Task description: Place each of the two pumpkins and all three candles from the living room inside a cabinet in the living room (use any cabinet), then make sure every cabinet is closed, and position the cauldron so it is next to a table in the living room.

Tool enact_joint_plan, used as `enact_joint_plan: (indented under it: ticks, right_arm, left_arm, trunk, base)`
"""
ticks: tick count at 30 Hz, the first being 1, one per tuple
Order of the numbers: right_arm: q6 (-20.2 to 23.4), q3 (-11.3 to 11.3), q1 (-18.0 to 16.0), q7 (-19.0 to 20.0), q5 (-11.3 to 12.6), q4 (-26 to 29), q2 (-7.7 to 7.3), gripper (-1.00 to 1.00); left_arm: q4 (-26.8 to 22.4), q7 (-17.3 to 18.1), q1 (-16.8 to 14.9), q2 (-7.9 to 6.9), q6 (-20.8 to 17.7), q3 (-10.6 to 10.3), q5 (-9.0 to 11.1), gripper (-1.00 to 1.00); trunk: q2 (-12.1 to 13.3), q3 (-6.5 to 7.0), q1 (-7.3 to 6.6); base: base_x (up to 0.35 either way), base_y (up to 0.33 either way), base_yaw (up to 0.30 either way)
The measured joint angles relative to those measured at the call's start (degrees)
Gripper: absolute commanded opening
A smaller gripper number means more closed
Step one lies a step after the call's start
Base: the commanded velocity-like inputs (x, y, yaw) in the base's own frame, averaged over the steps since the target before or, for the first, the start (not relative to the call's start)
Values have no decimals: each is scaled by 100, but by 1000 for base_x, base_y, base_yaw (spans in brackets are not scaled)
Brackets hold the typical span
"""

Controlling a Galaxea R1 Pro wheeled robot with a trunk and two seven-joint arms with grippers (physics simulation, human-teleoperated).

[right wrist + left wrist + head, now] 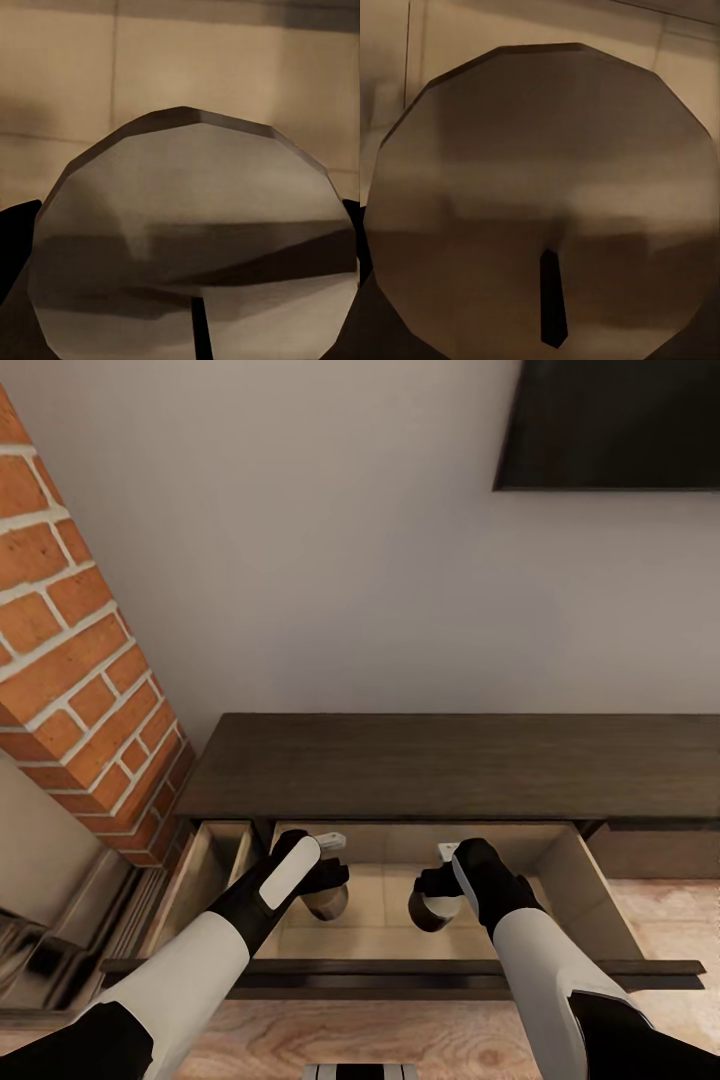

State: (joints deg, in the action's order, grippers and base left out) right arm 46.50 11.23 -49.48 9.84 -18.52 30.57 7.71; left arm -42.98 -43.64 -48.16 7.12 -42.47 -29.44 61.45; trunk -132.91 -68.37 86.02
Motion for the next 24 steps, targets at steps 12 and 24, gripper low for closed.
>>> enact_joint_plan:
  ticks: [12,24]
  right_arm:
    - [-354,-17,-1,-597,1,-31,90,-100]
    - [-1415,-23,4,-1253,-24,-662,196,-100]
  left_arm:
    - [55,-5,0,9,10,0,-6,-100]
    - [73,0,-1,18,496,-163,-17,-100]
  trunk:
    - [0,-105,0]
    - [0,-174,0]
  base:
    - [0,0,-1]
    - [0,0,11]
